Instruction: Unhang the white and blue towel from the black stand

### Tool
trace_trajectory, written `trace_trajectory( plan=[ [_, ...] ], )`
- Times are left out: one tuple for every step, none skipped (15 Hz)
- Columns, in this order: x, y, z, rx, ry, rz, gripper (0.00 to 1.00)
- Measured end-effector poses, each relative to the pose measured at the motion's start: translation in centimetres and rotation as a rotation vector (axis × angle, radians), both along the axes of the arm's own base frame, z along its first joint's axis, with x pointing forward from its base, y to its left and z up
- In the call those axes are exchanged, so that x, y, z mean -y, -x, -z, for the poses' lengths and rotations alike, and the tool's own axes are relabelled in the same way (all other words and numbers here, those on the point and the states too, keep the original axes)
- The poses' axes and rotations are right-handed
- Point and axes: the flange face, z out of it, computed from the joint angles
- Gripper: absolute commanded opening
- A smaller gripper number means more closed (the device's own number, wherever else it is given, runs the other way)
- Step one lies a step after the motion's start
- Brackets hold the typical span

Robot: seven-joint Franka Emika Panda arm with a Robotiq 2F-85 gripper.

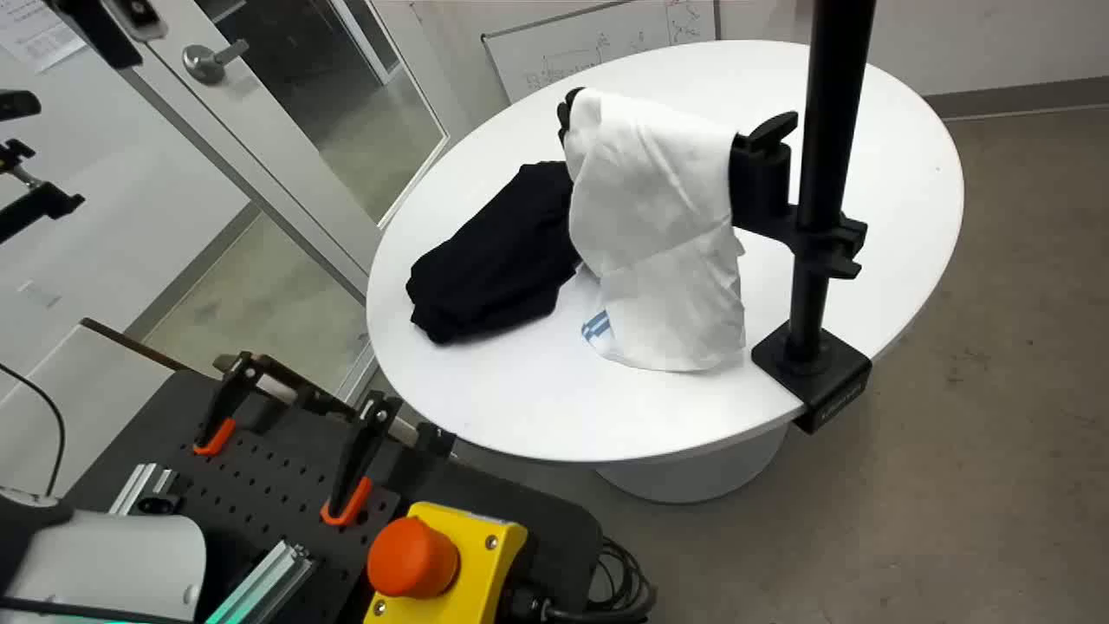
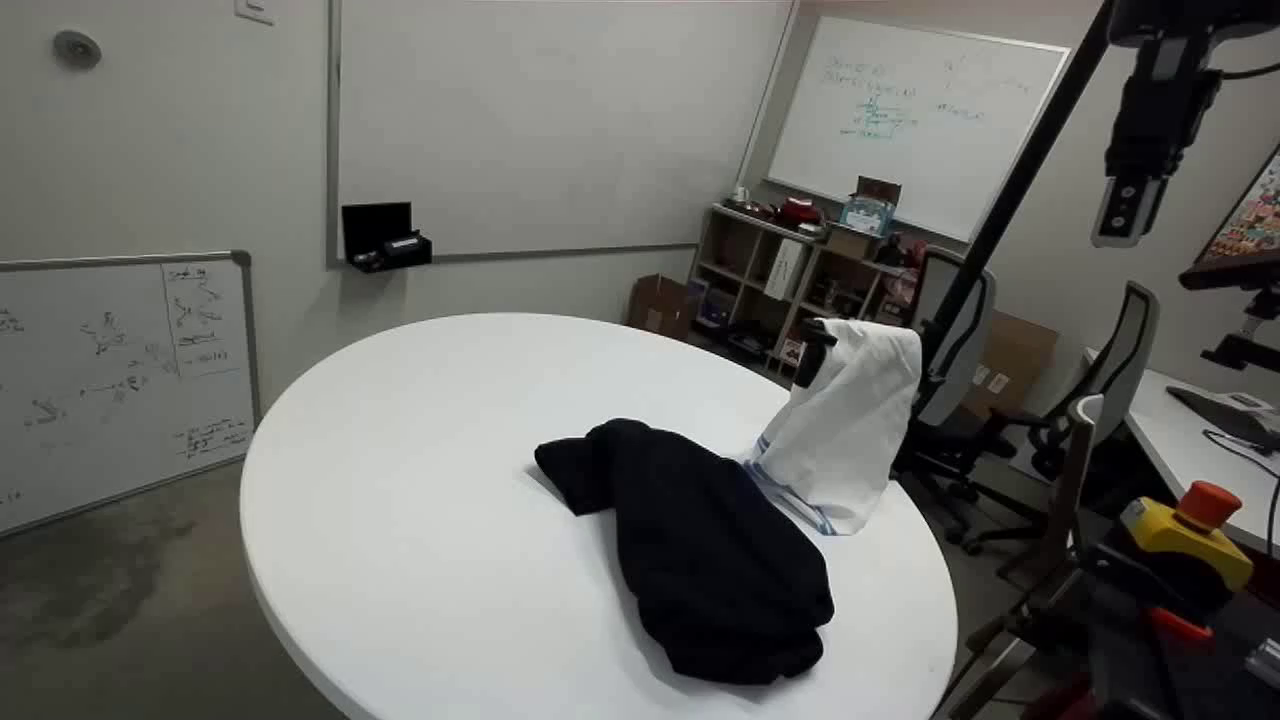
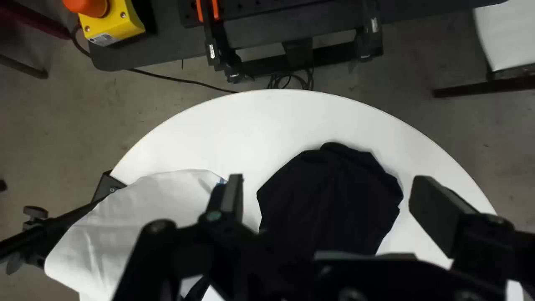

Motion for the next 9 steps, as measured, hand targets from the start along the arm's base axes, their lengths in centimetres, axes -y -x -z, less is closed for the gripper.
trace_trajectory(
  plan=[
    [0.0,0.0,0.0,0.0,0.0,0.0,1.0],
    [0.0,0.0,0.0,0.0,0.0,0.0,1.0],
    [0.1,-0.1,0.0,0.005,-0.002,0.001,1.0],
    [0.3,-0.2,-0.1,0.015,-0.005,0.005,1.0],
    [0.6,-0.6,-0.1,0.037,-0.008,0.01,1.0],
    [1.1,-1.0,-0.2,0.066,-0.009,0.016,1.0],
    [1.8,-1.6,-0.2,0.102,-0.01,0.025,1.0],
    [2.7,-2.3,-0.3,0.144,-0.008,0.033,1.0],
    [3.8,-3.0,-0.3,0.192,0.0,0.039,1.0]
  ],
)
